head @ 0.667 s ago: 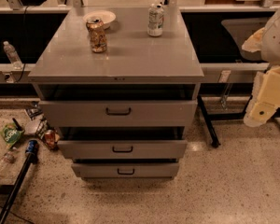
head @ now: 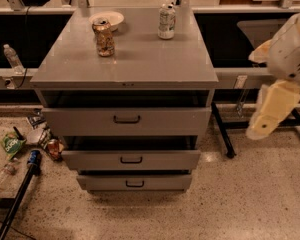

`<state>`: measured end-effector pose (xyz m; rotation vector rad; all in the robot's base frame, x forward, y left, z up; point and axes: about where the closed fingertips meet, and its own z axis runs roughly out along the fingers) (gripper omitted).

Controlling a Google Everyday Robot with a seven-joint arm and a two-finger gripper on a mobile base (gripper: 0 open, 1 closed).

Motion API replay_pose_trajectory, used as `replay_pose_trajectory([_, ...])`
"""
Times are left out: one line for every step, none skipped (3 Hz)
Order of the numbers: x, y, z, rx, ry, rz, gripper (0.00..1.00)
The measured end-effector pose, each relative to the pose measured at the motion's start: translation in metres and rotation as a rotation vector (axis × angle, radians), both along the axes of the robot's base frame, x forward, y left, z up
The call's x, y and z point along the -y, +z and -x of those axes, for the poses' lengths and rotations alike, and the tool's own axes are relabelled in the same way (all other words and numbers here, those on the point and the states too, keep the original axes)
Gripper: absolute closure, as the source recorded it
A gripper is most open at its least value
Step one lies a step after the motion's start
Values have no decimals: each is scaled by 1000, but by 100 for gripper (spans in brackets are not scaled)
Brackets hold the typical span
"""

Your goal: Open middle drawer

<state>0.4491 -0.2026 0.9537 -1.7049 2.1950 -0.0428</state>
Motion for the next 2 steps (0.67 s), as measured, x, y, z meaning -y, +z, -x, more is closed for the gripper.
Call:
replay_pose_trajectory([-51,-124,-14,-95,86,-168,0])
replay_pose_trajectory([-82,-194,-43,-72,141,-207,0])
